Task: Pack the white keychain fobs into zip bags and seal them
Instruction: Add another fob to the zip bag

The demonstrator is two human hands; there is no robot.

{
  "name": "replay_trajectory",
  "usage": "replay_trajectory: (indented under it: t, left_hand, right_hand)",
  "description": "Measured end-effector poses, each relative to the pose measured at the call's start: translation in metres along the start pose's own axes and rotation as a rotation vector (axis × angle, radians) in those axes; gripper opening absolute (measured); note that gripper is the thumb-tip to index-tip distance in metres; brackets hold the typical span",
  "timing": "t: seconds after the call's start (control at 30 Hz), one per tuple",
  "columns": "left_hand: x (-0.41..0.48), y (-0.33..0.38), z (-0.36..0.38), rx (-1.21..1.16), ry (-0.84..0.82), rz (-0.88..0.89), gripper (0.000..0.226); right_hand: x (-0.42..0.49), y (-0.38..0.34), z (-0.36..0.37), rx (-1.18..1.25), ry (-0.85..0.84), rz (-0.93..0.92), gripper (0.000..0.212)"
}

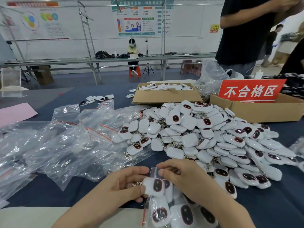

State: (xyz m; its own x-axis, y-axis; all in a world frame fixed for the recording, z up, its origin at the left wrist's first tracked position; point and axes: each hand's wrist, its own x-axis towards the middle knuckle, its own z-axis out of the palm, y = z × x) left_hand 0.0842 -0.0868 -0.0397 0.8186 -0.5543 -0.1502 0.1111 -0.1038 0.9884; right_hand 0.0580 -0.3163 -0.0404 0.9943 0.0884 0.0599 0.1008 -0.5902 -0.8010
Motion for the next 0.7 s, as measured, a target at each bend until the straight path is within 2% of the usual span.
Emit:
replay_trajectory:
  t: [0.17, 0.37, 0.7]
  left_hand:
    - [0.004, -0.006, -0.002, -0.069, 0.036, -0.004, 0.056]
    - [0.004, -0.008, -0.006, -0.042, 0.064, 0.007, 0.039]
    - [0.004, -0.003, 0.005, -0.070, 0.056, 0.028, 0.031]
  right_hand:
    - [0.002, 0.000, -0.001, 0.034, 0.003, 0.006, 0.021]
    - [0.003, 0.000, -0.004, 0.042, 0.006, -0.010, 0.027]
    - [0.003, 0.001, -0.007, 0.130, -0.010, -0.050, 0.018]
